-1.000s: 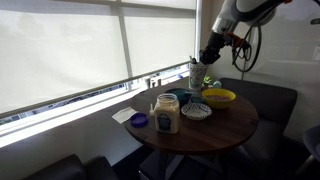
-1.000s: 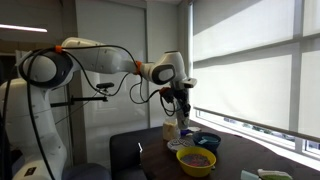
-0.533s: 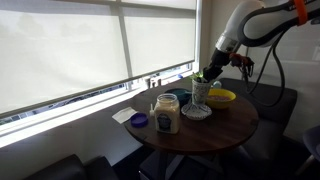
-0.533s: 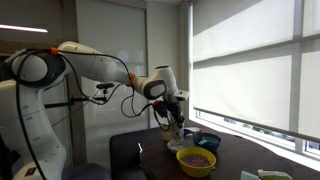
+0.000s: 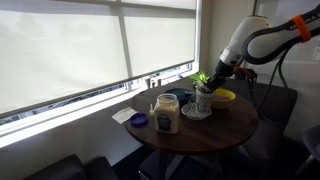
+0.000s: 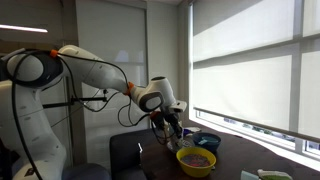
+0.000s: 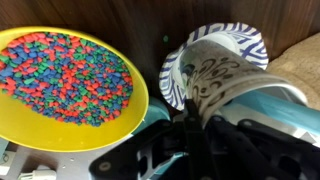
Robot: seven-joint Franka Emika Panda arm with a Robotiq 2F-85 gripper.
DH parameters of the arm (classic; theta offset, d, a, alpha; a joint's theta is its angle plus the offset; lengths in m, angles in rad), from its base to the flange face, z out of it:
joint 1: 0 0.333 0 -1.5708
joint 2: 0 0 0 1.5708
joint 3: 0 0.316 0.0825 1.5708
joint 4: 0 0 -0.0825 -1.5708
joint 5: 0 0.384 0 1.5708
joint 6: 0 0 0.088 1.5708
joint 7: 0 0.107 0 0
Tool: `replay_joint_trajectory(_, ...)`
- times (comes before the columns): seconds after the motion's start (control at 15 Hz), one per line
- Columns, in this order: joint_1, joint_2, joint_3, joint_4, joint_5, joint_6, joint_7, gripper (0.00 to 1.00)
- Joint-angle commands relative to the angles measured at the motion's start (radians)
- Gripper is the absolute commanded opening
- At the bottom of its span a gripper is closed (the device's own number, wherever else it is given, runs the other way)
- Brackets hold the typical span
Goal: Put the cups inside the bowl
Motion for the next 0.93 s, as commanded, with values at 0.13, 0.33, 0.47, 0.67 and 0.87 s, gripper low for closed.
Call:
replay_joint_trajectory(0.13,0.013,0.046,0.002,0.020,0.041,0.041,0.016,0.01)
replay_joint_trajectory(0.33,0.006,0.063,0.005,0.032,0.021,0.026,0.030,0.30)
replay_joint_trajectory(0.47,0.009,0.071,0.000,0.052,0.040,0.024,0.023,0.43)
replay_joint_trajectory(0.67,0.019,0.067,-0.002,0.113,0.076,-0.003,0.011,0.63)
replay_joint_trajectory(0.87,0.027,0.027,-0.005,0.218,0.116,-0.087,0.006,0.84)
